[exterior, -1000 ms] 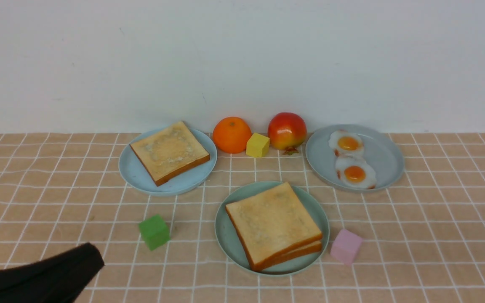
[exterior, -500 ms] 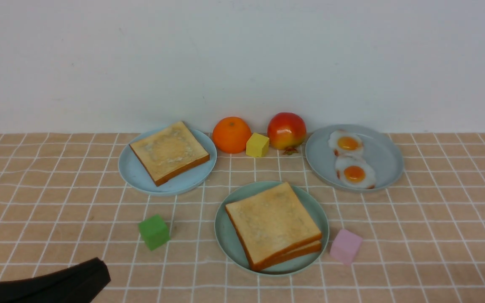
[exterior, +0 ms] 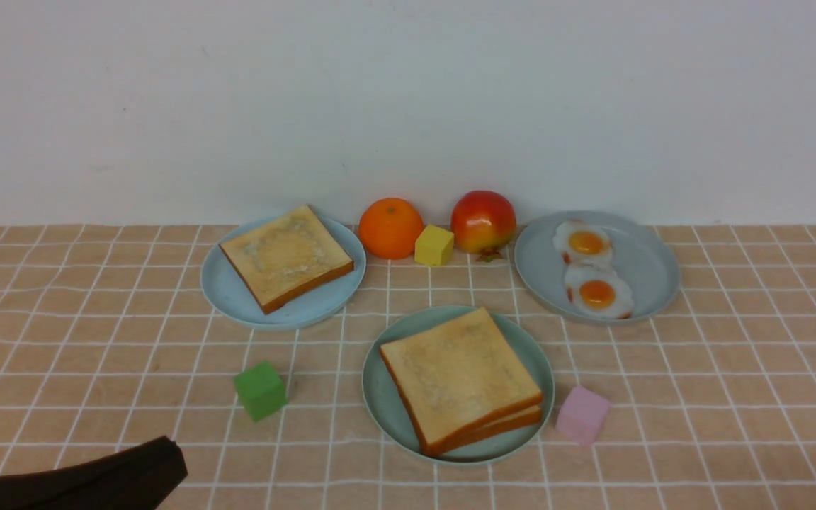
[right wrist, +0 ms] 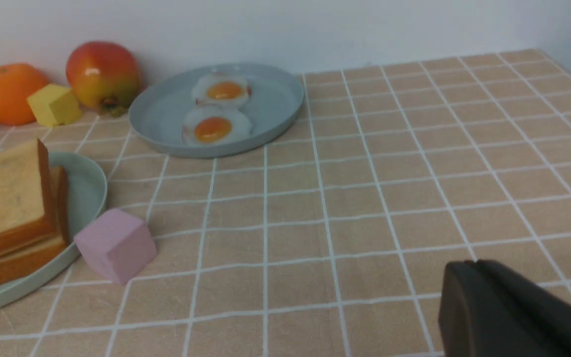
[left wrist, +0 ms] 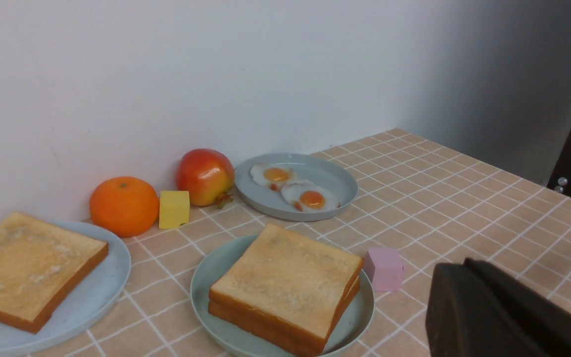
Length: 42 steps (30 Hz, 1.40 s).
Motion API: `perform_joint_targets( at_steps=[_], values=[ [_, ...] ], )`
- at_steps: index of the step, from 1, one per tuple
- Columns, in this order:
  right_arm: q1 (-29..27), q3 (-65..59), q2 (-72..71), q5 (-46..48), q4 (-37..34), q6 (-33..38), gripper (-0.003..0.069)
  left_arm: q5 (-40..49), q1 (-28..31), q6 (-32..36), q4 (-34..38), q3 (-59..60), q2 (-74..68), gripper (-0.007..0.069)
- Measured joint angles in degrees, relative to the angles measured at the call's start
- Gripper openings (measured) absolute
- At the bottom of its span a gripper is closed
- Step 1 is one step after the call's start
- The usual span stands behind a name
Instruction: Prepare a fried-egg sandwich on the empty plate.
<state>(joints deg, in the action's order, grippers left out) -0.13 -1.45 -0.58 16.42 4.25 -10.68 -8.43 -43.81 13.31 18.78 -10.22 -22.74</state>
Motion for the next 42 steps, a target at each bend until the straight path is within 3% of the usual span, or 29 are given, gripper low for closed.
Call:
perform_joint_targets(
  at_steps=[7,14,18,42],
  values=[
    [2.9,0.0,0.0,0.1,-0.2,0.8,-0.0015,0.4,0.0,0.0,0.0,0.0,0.0,-0.0012],
    [4.0,0.2,0.0,4.4,-6.7,13.0,-0.0015,1.0,0.0,0.0,0.0,0.0,0.0,-0.0007],
    [3.7,0.4,0.0,5.1,-7.7,15.9,-0.0015,1.1,0.0,0.0,0.0,0.0,0.0,-0.0003],
    [3.6,0.5,0.0,5.5,-7.9,16.5,0.0000,1.1,0.0,0.0,0.0,0.0,0.0,0.0012]
  ],
)
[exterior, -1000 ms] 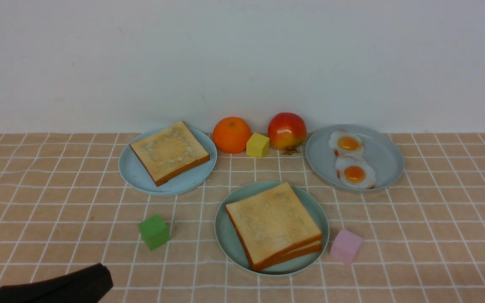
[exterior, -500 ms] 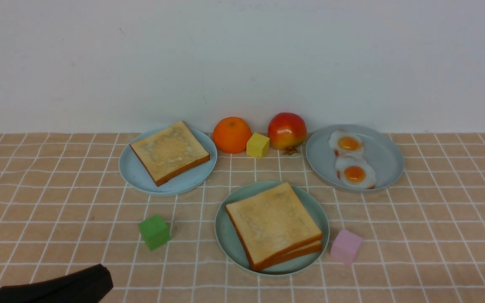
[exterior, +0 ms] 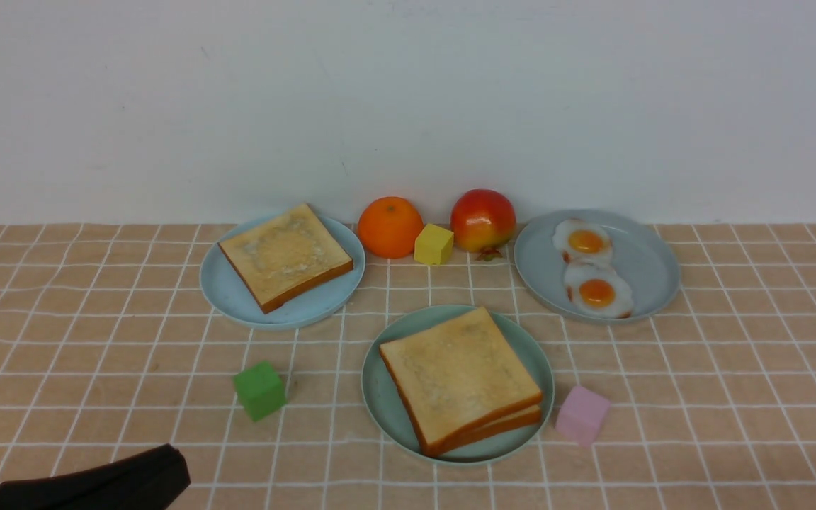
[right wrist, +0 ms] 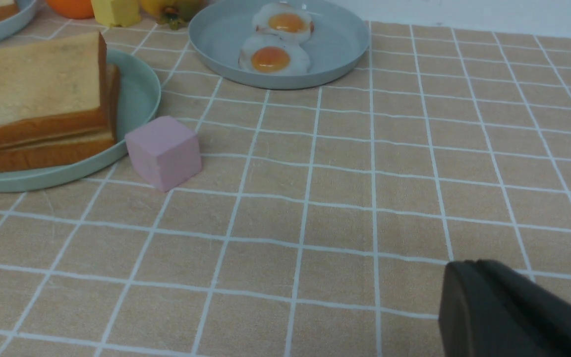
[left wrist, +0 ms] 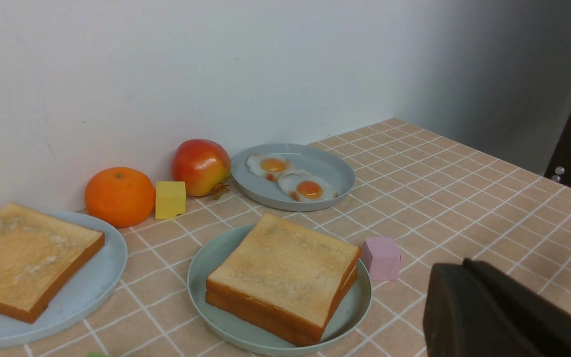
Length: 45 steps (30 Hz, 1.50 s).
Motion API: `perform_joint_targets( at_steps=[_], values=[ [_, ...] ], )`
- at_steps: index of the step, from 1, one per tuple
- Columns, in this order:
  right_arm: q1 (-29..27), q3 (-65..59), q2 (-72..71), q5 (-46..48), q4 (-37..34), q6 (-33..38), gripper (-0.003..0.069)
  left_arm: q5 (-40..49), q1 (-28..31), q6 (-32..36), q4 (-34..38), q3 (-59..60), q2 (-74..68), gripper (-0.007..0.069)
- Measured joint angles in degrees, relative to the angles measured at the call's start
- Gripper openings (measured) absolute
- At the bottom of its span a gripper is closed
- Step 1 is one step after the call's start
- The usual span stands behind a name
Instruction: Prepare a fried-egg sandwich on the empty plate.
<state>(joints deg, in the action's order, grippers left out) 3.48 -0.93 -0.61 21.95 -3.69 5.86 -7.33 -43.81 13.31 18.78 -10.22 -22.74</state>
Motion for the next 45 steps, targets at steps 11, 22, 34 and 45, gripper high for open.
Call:
perform_joint_targets(
  at_steps=[11,22,34,45],
  values=[
    [0.0,0.0,0.0,0.0,0.0,0.0,0.0004,-4.1,9.0,-0.1,-3.0,2.4,3.3,-0.0013],
    [0.0,0.0,0.0,0.0,0.0,0.0,0.0014,15.0,41.8,-26.4,-20.0,11.5,22.5,-0.0013],
    [0.0,0.0,0.0,0.0,0.0,0.0,0.0029,28.5,42.6,-28.5,-20.7,12.0,23.3,-0.0013],
    [0.0,0.0,0.0,0.0,0.0,0.0,0.0043,28.5,42.6,-28.5,-20.7,12.0,23.3,-0.0013]
  ],
)
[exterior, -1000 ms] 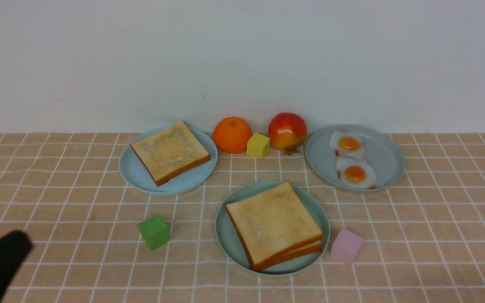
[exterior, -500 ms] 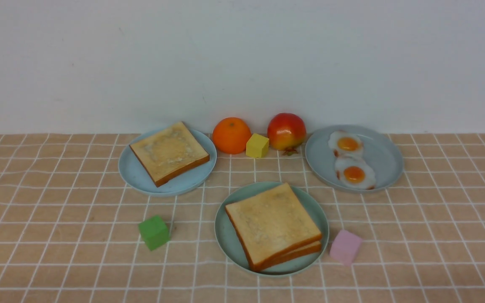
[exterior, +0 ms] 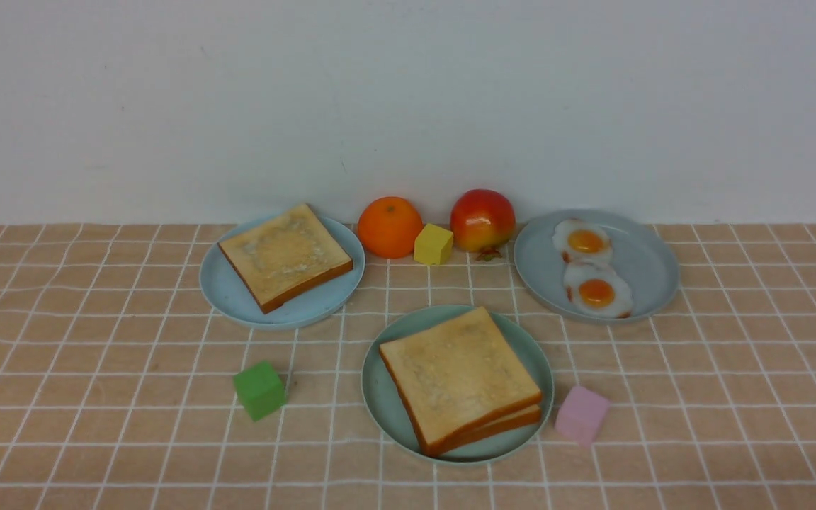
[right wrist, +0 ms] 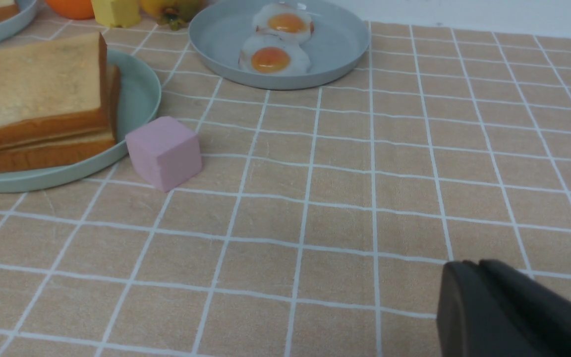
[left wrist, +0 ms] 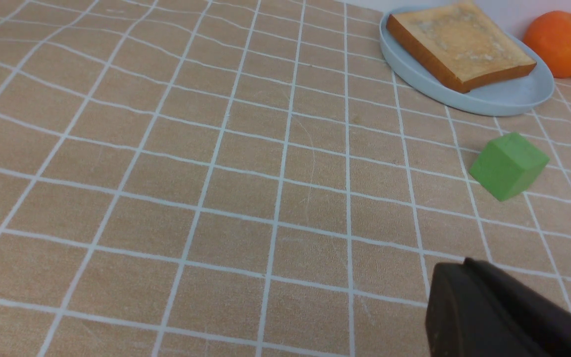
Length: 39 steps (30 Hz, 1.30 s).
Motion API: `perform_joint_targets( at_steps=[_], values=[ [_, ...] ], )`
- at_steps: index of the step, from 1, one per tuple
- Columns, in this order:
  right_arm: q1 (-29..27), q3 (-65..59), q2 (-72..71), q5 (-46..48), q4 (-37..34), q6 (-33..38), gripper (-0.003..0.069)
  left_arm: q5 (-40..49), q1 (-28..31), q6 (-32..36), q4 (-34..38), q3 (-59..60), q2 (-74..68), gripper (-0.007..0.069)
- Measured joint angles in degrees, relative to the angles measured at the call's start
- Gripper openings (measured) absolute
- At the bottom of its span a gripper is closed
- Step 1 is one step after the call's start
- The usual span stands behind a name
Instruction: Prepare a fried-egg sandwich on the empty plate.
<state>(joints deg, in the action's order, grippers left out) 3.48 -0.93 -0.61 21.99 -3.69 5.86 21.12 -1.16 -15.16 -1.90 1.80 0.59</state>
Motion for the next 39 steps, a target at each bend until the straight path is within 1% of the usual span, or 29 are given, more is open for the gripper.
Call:
perform_joint_targets(
  at_steps=[39],
  values=[
    [0.0,0.0,0.0,0.0,0.0,0.0,0.0103,0.0,0.0,0.0,0.0,0.0,0.0,-0.0010]
  ],
)
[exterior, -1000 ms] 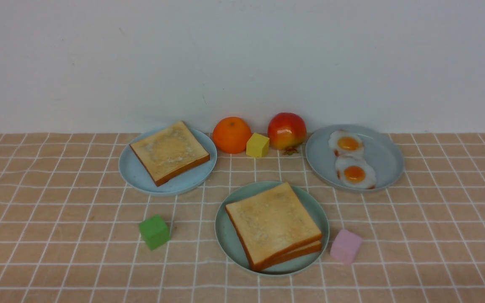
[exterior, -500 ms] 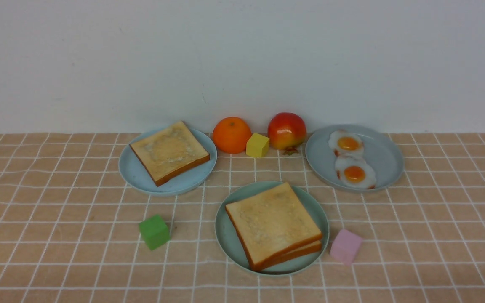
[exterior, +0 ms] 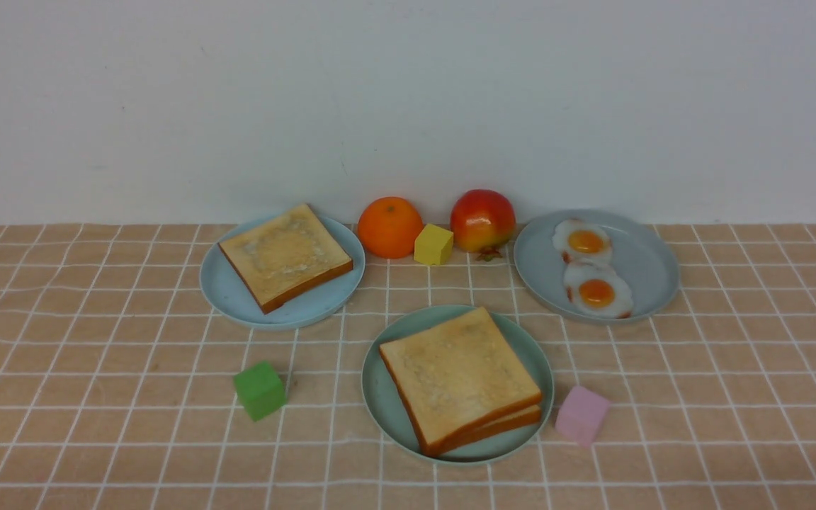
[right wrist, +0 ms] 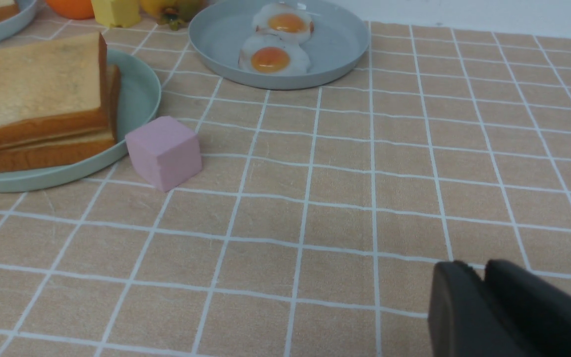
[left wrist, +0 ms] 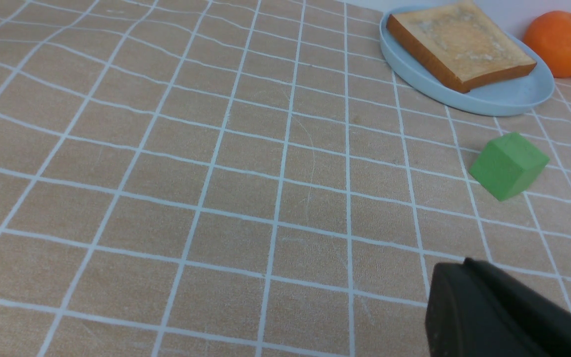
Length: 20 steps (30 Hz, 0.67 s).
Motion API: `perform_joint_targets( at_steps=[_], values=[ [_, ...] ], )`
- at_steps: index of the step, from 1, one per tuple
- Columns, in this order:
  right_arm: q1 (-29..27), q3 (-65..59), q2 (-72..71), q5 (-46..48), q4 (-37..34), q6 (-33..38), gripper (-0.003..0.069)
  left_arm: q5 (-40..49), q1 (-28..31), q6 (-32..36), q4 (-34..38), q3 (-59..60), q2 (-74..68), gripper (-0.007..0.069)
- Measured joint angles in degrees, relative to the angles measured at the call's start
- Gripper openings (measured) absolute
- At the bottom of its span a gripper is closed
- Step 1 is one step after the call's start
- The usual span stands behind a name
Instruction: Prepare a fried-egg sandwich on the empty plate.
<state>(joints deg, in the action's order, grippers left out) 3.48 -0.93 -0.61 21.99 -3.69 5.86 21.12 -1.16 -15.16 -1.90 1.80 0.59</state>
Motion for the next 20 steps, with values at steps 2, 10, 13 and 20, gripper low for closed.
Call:
perform_joint_targets(
  at_steps=[2,10,13,20],
  values=[
    [0.0,0.0,0.0,0.0,0.0,0.0,0.0106,0.0,0.0,0.0,0.0,0.0,0.0,-0.0009],
    [0.0,0.0,0.0,0.0,0.0,0.0,0.0116,0.0,0.0,0.0,0.0,0.0,0.0,-0.0006],
    [0.0,0.0,0.0,0.0,0.0,0.0,0.0118,0.0,0.0,0.0,0.0,0.0,0.0,-0.0005],
    [0.0,0.0,0.0,0.0,0.0,0.0,0.0127,0.0,0.0,0.0,0.0,0.0,0.0,-0.0001]
  ],
)
